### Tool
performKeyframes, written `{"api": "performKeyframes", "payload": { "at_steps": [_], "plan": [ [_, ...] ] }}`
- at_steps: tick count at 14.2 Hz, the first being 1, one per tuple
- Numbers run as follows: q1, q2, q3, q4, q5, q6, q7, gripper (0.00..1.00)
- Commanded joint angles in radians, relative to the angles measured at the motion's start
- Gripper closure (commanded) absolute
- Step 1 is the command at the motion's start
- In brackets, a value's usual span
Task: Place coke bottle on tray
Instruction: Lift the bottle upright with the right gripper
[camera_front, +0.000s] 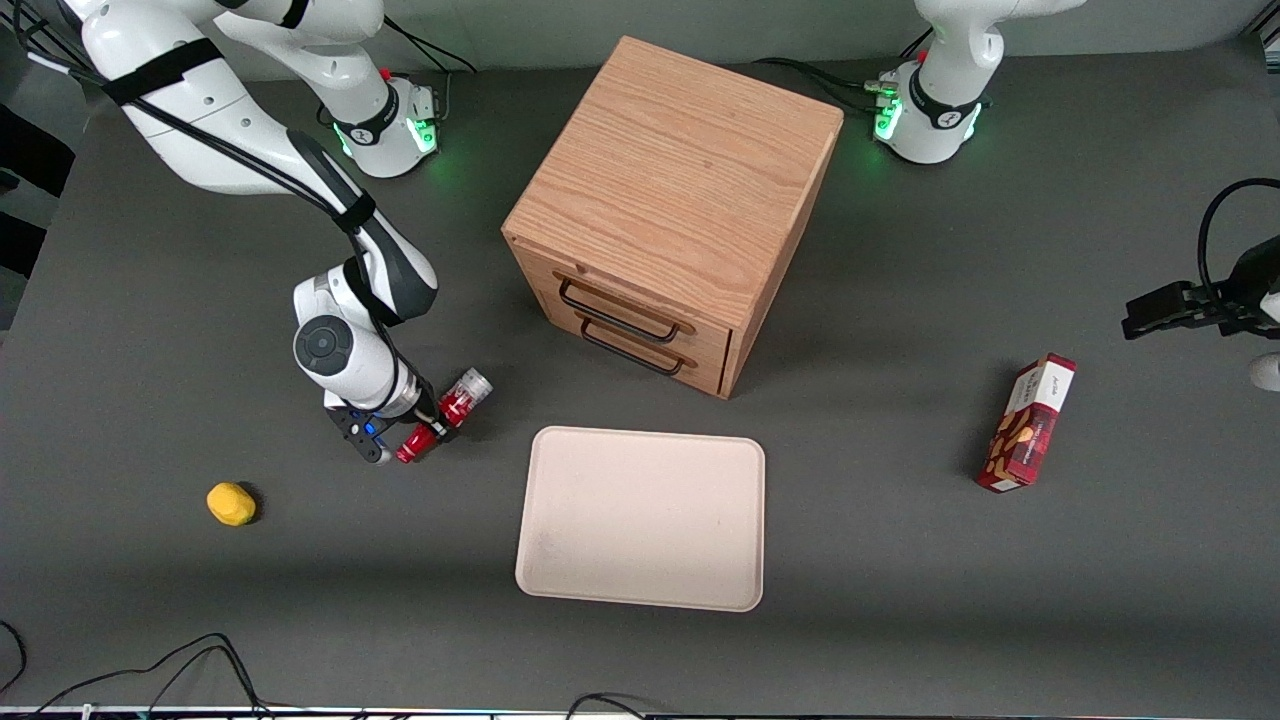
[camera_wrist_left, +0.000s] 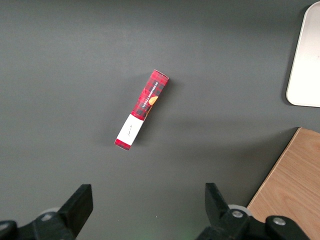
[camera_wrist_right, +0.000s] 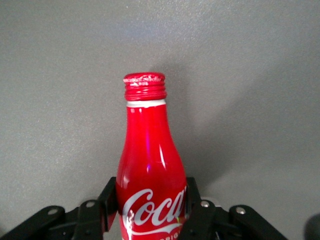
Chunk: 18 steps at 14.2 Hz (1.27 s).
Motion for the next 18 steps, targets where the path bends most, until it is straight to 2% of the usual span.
{"api": "performKeyframes", "payload": {
  "at_steps": [1,3,8,10,12,14,18],
  "plan": [
    [0.002,-0.010,0.002,0.014,-0.033,0.002,-0.002,0.90],
    [-0.004,-0.041,0.005,0.036,-0.032,-0.051,-0.044,0.97],
    [-0.014,-0.088,0.045,0.233,-0.015,-0.369,-0.116,0.97],
    [-0.014,-0.087,0.063,0.359,-0.009,-0.511,-0.181,0.97],
    [-0.013,-0.078,0.067,0.511,0.052,-0.643,-0.269,0.97],
    [-0.004,-0.055,0.068,0.652,0.066,-0.758,-0.356,0.97],
    [0.082,0.037,0.074,0.897,0.060,-0.849,-0.577,0.95]
  ]
}}
